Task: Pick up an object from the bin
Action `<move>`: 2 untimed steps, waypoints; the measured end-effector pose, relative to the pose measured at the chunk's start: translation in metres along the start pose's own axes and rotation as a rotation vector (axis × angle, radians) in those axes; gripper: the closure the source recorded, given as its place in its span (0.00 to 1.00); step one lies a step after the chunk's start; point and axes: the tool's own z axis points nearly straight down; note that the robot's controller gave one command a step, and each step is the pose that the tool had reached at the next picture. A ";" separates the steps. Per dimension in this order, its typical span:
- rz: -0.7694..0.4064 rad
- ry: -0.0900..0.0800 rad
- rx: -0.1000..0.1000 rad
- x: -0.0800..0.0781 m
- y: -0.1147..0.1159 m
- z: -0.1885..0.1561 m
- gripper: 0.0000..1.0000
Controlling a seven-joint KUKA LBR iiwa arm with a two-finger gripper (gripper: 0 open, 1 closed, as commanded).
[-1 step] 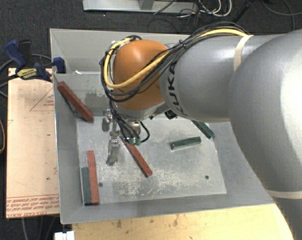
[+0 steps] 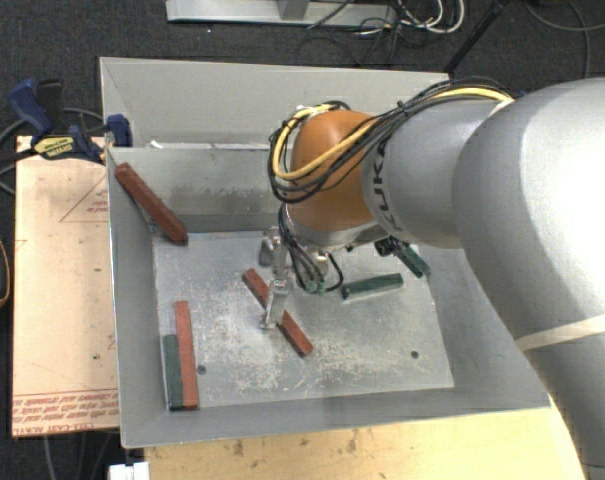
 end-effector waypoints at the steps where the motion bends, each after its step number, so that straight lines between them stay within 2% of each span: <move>1: -0.007 -0.004 -0.005 0.000 0.005 -0.005 1.00; 2: -0.036 -0.007 0.000 -0.016 -0.101 -0.024 1.00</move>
Offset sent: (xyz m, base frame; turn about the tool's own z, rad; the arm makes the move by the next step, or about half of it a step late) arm 0.0000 0.0000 0.0000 0.0000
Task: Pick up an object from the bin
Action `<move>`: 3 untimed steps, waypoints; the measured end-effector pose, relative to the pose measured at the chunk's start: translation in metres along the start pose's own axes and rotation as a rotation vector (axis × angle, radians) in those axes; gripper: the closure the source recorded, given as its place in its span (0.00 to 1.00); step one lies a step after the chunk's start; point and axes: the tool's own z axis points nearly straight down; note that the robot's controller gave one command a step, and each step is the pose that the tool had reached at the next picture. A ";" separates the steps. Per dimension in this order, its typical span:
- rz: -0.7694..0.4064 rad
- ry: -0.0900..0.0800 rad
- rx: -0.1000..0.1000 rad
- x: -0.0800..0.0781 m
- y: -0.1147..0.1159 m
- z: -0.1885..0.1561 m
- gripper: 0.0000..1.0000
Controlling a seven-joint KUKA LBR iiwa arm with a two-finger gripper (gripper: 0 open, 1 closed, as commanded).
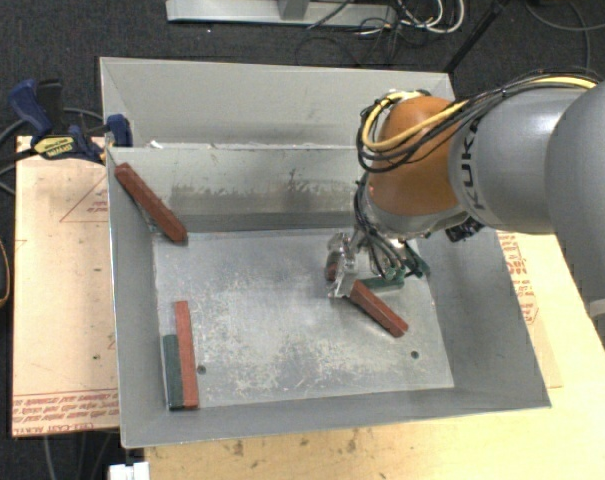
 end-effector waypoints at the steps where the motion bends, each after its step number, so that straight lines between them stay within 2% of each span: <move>1: -0.007 0.002 -0.005 0.001 0.006 0.001 0.00; 2: -0.077 0.005 -0.002 0.016 -0.056 0.021 0.00; 3: -0.081 0.002 -0.005 0.015 -0.052 0.020 1.00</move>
Offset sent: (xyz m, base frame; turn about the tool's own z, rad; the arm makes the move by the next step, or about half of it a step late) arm 0.0000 0.0000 0.0000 0.0000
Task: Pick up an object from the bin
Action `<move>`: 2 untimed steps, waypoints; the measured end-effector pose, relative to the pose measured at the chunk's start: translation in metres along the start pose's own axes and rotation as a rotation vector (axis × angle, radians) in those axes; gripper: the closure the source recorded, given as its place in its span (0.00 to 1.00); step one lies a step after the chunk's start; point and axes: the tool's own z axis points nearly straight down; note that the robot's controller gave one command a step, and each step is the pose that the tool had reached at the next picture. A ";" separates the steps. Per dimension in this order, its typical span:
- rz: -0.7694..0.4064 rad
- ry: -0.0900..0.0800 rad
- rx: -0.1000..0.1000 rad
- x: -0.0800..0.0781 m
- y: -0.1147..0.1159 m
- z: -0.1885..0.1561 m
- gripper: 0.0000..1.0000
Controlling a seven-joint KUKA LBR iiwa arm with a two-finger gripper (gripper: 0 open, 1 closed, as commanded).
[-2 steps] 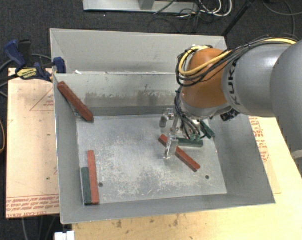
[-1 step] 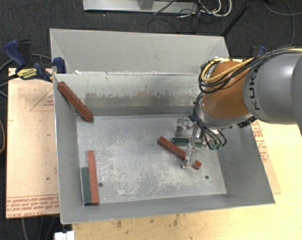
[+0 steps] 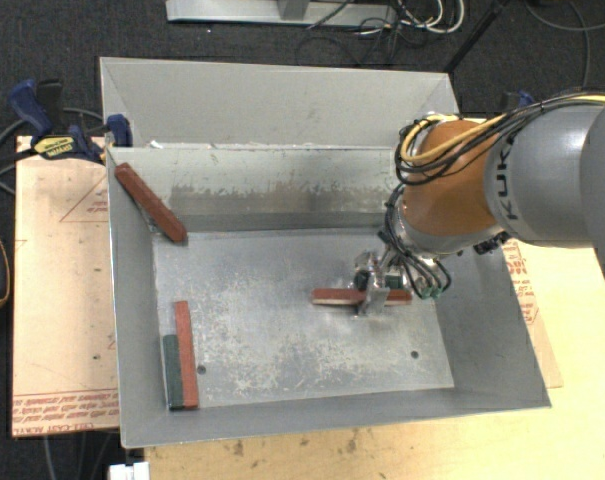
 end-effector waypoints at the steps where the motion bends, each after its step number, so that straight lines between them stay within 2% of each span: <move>1: 0.139 -0.001 0.002 0.007 -0.048 -0.013 1.00; 2: -0.290 -0.007 0.002 -0.010 -0.022 -0.149 1.00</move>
Offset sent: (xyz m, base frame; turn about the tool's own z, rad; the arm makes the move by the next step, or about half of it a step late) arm -0.0077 -0.0472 0.0128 0.1380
